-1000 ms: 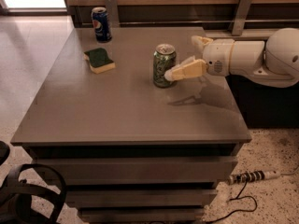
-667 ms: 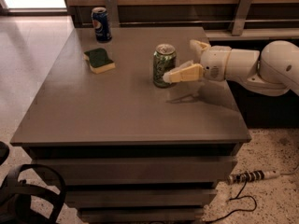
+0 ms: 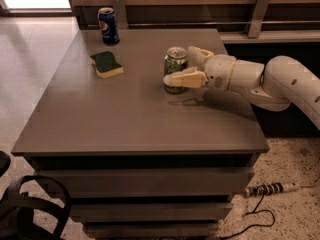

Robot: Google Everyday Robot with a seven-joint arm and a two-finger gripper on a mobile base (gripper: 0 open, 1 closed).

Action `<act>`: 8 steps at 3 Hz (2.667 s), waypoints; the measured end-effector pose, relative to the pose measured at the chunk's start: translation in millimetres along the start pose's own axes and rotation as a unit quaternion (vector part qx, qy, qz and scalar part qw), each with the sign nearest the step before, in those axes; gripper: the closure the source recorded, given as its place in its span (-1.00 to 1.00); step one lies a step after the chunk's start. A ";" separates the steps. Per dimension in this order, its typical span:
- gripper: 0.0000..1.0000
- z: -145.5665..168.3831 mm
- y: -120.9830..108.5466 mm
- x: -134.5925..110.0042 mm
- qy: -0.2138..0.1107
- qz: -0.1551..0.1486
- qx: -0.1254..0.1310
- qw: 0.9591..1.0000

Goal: Knock green can over

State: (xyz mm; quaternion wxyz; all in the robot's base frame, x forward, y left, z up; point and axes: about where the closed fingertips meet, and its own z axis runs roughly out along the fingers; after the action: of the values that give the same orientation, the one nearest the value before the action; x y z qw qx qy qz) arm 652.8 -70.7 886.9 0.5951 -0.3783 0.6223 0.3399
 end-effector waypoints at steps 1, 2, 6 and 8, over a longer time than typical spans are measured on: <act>-0.22 3.1 2.3 -1.0 -0.001 -0.001 -0.003 1.000; 0.27 5.7 4.0 -1.6 -0.001 -0.001 -0.006 1.000; 1.00 -10.2 2.0 -21.7 0.078 -0.028 0.004 0.997; 1.00 -23.5 -5.3 -13.6 0.234 -0.052 0.024 0.971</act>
Offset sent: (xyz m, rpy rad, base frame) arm -0.0005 0.0038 0.0007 0.0015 -0.0024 0.0066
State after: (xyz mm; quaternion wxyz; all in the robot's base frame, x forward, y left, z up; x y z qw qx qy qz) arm 646.2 -92.8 902.1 0.4591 -0.4645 0.7316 0.1956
